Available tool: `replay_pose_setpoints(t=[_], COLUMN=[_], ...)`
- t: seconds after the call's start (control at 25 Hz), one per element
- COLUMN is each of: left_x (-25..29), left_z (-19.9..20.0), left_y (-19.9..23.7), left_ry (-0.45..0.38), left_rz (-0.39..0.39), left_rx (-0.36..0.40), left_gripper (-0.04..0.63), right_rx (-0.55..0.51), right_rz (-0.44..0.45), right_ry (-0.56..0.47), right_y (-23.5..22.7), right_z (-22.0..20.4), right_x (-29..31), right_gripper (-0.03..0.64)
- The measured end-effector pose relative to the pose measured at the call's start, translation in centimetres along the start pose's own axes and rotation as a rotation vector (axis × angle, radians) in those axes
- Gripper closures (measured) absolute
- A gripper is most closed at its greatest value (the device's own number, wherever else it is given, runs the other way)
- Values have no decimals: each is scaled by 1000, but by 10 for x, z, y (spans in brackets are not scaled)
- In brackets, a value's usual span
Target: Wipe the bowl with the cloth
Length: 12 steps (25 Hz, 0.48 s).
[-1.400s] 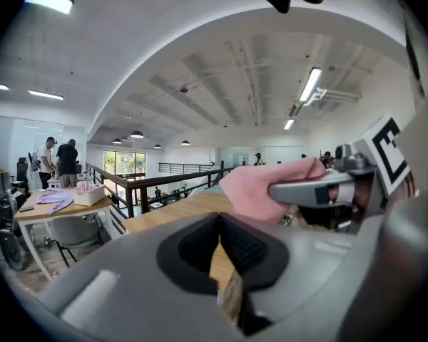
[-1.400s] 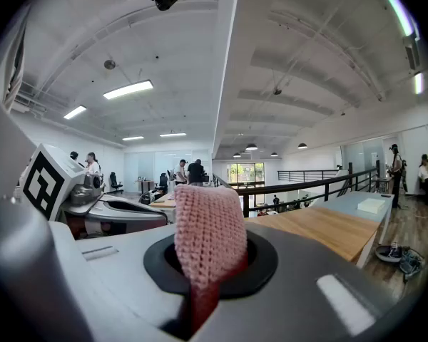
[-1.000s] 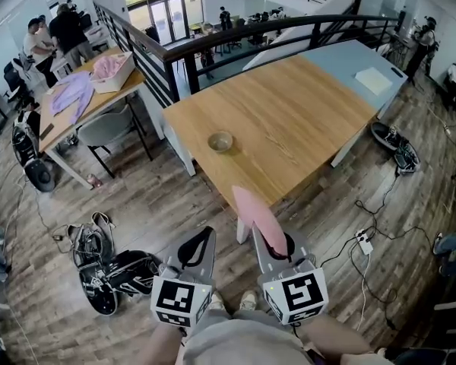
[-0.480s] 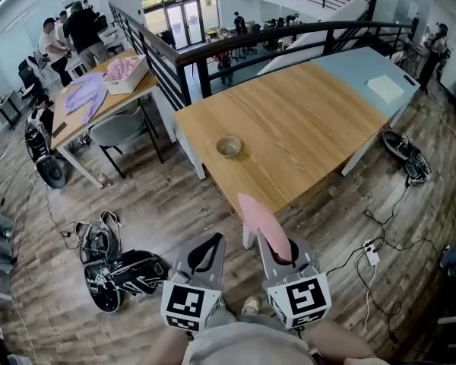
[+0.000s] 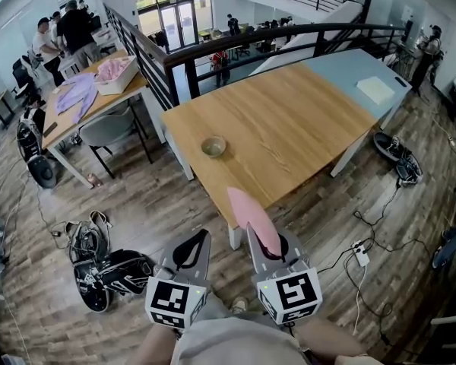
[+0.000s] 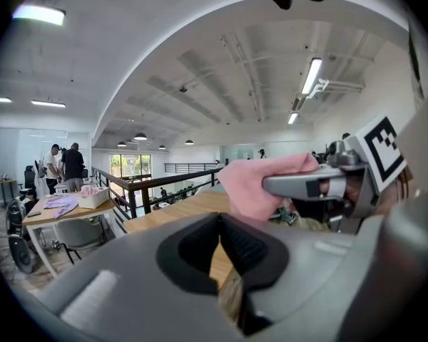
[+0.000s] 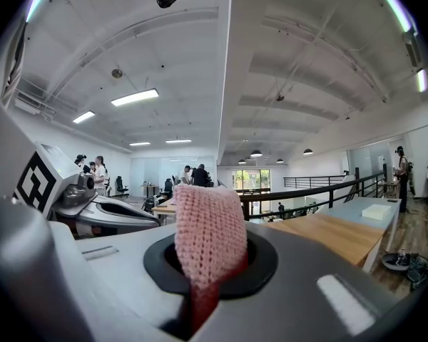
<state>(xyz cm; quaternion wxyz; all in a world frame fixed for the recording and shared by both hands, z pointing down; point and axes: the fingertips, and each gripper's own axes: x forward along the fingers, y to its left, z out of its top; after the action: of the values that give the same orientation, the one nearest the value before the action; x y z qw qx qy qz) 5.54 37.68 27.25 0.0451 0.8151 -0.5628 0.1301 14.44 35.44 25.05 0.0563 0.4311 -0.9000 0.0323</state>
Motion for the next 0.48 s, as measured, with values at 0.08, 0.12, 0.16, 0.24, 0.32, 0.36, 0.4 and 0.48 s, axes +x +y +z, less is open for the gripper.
replay_pose_setpoints(t=[0.08,0.12,0.16,0.24,0.32,0.36,0.4,0.48], left_x=[5,8,10,14,20,24,27,35], left_z=[-1,-1,-2,-4,-7,-9,-11,-16], left_y=[-3,-5,-5,-5,-2,0,2,5], left_ry=[6,9,11,13,16,18,19,27], left_rz=[-2,-4,-7,-11,-12,-13,-14,-17], left_rx=[13,16,17,15,14,13,13,14], left_gripper=[594,594,594,594,594,594,594,594], right_rx=[-8,-13,-15,-16,-15,-14,-13,-11], right_rz=[5,8,11,14,15,15,16,13], right_ry=[6,10,15,19,17,16,16,21], right_y=[-3,-4,-5,-7,-9,-10,-11,-13], right_z=[-2,-3,-5,-8,-9,-11,-13,-19], right_x=[0,1,2,7,12,15,18,25], right_gripper=[601,601,601,601,601,601,601,601])
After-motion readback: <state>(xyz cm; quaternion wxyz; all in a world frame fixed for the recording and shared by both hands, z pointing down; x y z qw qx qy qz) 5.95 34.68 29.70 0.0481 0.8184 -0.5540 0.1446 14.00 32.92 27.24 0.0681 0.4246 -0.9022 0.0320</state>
